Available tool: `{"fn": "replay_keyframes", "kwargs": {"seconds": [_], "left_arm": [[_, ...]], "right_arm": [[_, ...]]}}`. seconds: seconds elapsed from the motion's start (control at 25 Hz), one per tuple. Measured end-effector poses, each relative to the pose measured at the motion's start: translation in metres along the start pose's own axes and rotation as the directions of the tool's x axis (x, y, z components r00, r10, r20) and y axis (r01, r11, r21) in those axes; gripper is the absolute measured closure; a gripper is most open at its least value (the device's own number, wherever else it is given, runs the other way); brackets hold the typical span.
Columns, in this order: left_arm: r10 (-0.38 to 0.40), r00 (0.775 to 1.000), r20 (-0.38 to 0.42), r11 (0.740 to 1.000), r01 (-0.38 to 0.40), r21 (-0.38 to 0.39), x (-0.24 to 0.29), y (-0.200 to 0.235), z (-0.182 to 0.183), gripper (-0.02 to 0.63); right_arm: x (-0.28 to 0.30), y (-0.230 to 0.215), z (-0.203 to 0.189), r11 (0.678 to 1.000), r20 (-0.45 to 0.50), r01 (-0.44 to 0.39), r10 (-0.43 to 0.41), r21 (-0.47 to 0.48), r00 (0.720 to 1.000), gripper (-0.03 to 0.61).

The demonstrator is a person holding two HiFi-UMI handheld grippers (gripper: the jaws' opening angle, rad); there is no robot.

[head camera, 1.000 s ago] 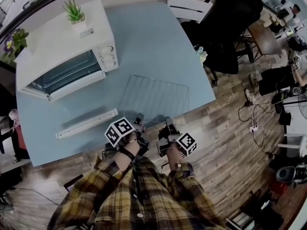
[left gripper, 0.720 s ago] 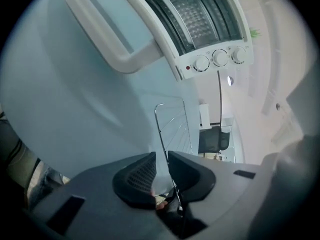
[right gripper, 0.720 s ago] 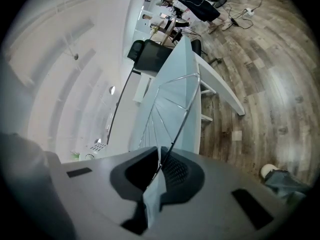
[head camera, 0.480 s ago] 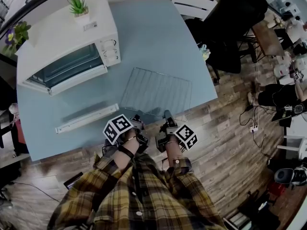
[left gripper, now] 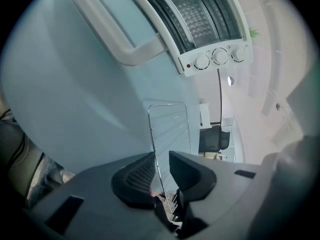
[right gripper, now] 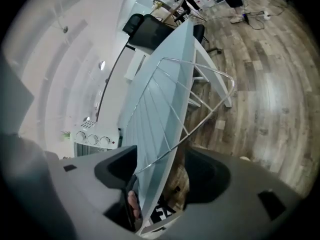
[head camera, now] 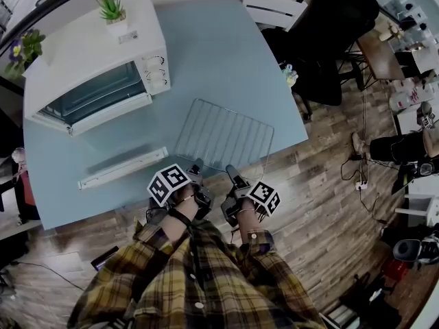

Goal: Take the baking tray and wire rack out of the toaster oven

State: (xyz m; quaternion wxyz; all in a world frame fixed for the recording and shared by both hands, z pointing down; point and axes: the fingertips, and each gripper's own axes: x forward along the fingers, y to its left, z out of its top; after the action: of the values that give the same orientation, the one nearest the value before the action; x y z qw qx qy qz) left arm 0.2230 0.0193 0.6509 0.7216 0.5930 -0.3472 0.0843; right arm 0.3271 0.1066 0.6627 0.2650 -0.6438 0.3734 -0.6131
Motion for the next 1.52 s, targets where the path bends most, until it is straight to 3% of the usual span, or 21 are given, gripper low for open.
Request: {"fn": "replay_keyframes", "kwargs": {"seconds": [0.08, 0.4, 0.56, 0.76, 0.88, 1.0, 1.2, 1.36, 1.52], "left_arm": [[0.000, 1.000, 0.000, 1.000, 0.000, 0.007, -0.002, 0.003, 0.000, 0.509], [-0.027, 0.999, 0.031, 0.999, 0.026, 0.035, -0.021, 0.005, 0.000, 0.494], [-0.072, 0.996, 0.060, 0.997, 0.070, 0.031, -0.038, -0.002, 0.006, 0.491], [-0.158, 0.980, 0.118, 0.987, 0.155, 0.037, -0.073, -0.024, 0.025, 0.491], [-0.236, 0.951, 0.201, 0.971, 0.236, 0.027, -0.099, -0.045, 0.055, 0.489], [-0.297, 0.907, 0.298, 0.954, 0.299, 0.040, -0.131, -0.059, 0.096, 0.488], [-0.317, 0.827, 0.463, 0.937, 0.350, 0.016, -0.185, -0.049, 0.180, 0.488], [-0.295, 0.781, 0.550, 0.933, 0.359, -0.010, -0.215, -0.028, 0.245, 0.488], [-0.285, 0.745, 0.603, 0.928, 0.373, -0.022, -0.231, -0.009, 0.304, 0.491]], "right_arm": [[0.002, -0.008, -0.003, 1.000, -0.005, 0.005, -0.005, 0.011, 1.000, 0.298], [-0.007, -0.007, -0.025, 0.999, -0.043, -0.035, 0.035, -0.005, 0.998, 0.297], [-0.015, 0.019, -0.052, 0.992, -0.114, -0.122, 0.120, -0.016, 0.986, 0.298], [-0.027, 0.080, -0.057, 0.964, -0.123, -0.254, 0.243, -0.079, 0.962, 0.298], [-0.018, 0.130, -0.057, 0.923, -0.158, -0.348, 0.324, -0.163, 0.933, 0.298], [-0.002, 0.185, -0.067, 0.879, -0.207, -0.438, 0.401, -0.189, 0.893, 0.298], [0.051, 0.265, -0.103, 0.820, -0.289, -0.542, 0.482, -0.185, 0.827, 0.298], [0.103, 0.306, -0.144, 0.819, -0.329, -0.559, 0.497, -0.129, 0.803, 0.298], [0.152, 0.334, -0.177, 0.837, -0.329, -0.544, 0.496, -0.065, 0.803, 0.298]]}}
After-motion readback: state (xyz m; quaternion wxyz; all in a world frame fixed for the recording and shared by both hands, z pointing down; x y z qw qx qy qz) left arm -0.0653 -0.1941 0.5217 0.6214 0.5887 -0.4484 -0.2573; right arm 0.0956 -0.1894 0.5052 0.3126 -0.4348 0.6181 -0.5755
